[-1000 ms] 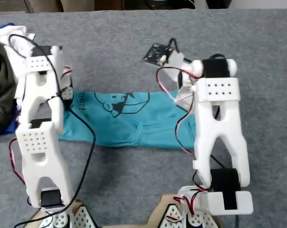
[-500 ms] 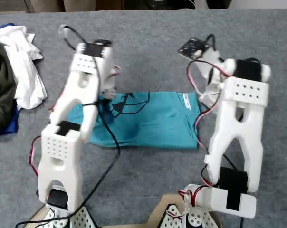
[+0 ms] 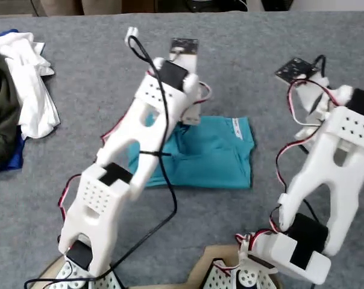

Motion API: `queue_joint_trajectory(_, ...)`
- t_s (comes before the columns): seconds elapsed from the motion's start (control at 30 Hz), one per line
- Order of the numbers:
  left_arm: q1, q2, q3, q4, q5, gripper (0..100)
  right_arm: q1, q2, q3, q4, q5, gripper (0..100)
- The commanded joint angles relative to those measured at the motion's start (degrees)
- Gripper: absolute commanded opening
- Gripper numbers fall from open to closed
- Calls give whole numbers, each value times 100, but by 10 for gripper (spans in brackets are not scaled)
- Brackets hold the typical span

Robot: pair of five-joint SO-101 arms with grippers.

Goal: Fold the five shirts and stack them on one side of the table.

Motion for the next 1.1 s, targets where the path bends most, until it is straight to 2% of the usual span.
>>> queue_joint_trajectory(0.0,369,-338,-299,-202,246,18,268,-347,-277,0,62,9)
queue_joint_trajectory(0.23,879,-330,-299,-1029,554,18,752,-347,-277,35,18,9)
queue_joint_trajectory(0.53,1653,-330,-290,-1662,642,18,1288,-347,-277,0,-149,9)
queue_joint_trajectory(0.77,1829,-110,-334,-1916,642,19,1525,-347,-277,0,-149,9)
queue_joint_trajectory(0.83,1829,4,-316,-1864,633,53,1525,-347,-277,0,-149,9)
queue_joint_trajectory(0.97,1811,57,-334,-1398,642,213,1490,-347,-277,0,-149,9)
queue_joint_trajectory(1.07,1688,48,-422,-1037,853,243,1411,-347,-277,26,-149,9)
